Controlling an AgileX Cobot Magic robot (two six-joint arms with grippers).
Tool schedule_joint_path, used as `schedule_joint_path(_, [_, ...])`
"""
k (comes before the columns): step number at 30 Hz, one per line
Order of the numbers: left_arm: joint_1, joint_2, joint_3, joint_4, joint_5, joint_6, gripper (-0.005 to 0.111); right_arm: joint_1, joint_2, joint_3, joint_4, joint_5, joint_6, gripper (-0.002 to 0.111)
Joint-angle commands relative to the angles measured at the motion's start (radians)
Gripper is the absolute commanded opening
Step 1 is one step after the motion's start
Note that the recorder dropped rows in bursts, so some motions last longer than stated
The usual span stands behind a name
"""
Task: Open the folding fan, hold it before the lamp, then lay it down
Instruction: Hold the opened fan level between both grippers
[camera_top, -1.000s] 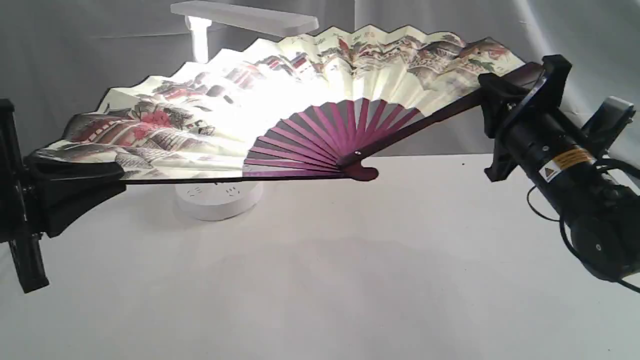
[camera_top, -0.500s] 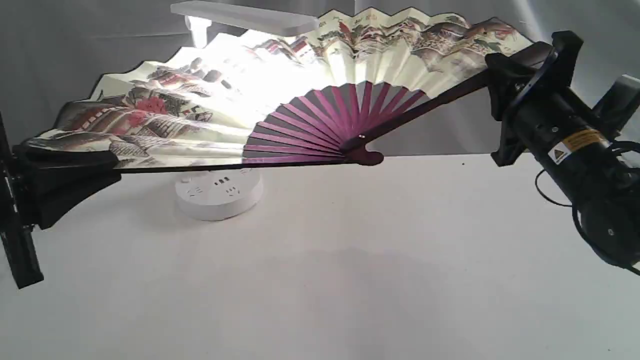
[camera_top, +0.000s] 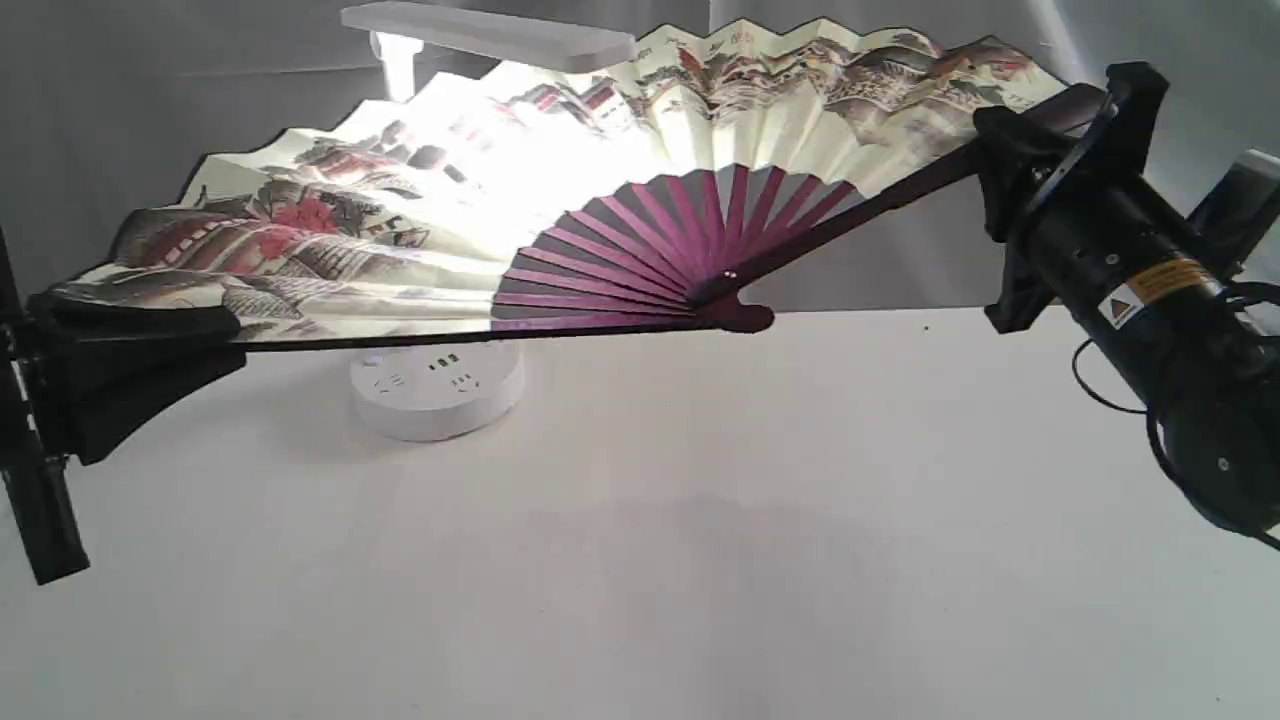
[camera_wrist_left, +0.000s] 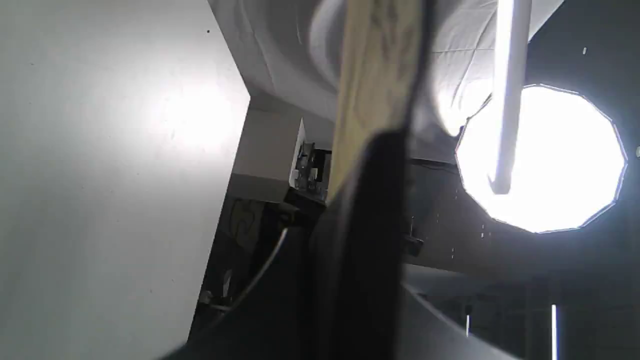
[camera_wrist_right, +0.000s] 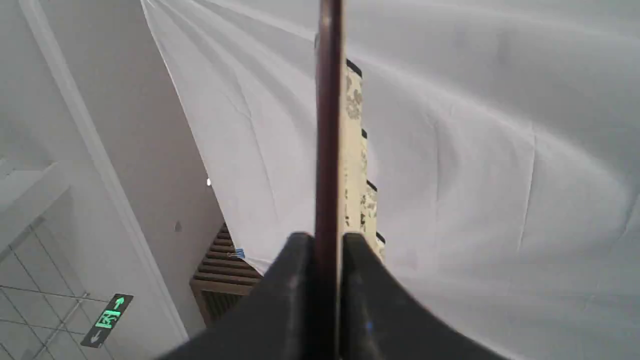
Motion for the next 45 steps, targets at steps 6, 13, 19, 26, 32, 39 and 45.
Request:
schedule_joint_path(6, [0.006,-0.008,0.008,0.009,0.032,-0.020,0.000,-0.020,-0.016,-0.005,0.033,-0.008,-0.018,0.000])
schedule_joint_path(13, [0.006,-0.008,0.008,0.009,0.035,-0.035,0.000,-0.020,-0.016,-0.005,0.002,-0.008,-0.018,0.000])
schedule_joint_path(19, [0.006,-0.008,0.008,0.009,0.035,-0.046,0.000,-0.020,-0.023,-0.005,0.002,0.008,-0.014,0.000])
schedule_joint_path(26, [0.006,-0.008,0.008,0.009,0.037,-0.071,0.000,-0.020,-0.097,-0.005,-0.013,0.210,-0.027,0.000])
schedule_joint_path(32, [0.006,-0.008,0.008,0.009,0.037,-0.090,0.000,-0.020,-0.105,-0.005,-0.002,0.215,-0.038,0.000])
schedule_joint_path(39, [0.006,-0.008,0.008,0.009,0.042,-0.090,0.000,-0.020,-0.105,-0.005,-0.008,0.215,-0.040,0.000])
schedule_joint_path(45, [0.006,-0.008,0.008,0.009,0.059,-0.090,0.000,-0.020,-0.105,-0.005,-0.025,0.215,-0.056,0.000])
